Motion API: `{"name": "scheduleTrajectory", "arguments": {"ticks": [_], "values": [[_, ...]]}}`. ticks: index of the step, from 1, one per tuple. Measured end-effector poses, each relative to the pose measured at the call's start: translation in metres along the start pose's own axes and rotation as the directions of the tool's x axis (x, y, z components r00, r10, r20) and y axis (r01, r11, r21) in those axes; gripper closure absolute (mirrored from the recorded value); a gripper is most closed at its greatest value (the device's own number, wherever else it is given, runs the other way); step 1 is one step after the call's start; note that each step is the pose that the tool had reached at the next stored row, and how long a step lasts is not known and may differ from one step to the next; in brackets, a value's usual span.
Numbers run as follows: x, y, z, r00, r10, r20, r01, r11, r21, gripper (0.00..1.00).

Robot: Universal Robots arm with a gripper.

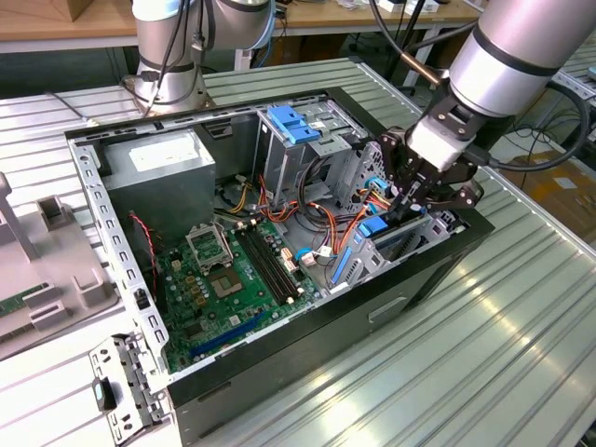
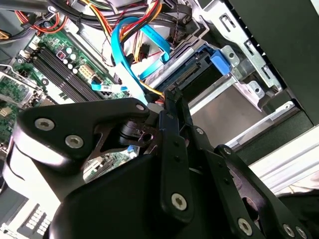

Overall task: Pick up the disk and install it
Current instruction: 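Insert the first disk wire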

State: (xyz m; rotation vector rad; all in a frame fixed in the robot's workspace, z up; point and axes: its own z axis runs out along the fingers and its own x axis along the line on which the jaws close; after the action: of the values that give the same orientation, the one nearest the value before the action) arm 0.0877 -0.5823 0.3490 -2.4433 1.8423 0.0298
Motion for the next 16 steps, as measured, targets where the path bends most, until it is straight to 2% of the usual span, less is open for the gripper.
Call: {"name": "scheduleTrajectory", "arguments": {"ticks": [4,9,11,12,16], "values": [[0.0001,0.0,0.0005,0.9991,0.043,-0.0022,-0.043,0.9991,0.0028,0.83],[0.0003,-0.0015,0.0006,0.9979,0.065,-0.006,-0.065,0.9979,0.0037,0.83],[0.0003,-0.0025,0.0007,0.9963,0.085,-0.007,-0.085,0.9963,0.0051,0.83],[0.0003,-0.0026,0.0007,0.9948,0.101,-0.0078,-0.101,0.9948,0.0063,0.83],[0.0003,-0.0027,0.0008,0.9852,0.171,-0.0109,-0.171,0.9852,0.0112,0.83]]}}
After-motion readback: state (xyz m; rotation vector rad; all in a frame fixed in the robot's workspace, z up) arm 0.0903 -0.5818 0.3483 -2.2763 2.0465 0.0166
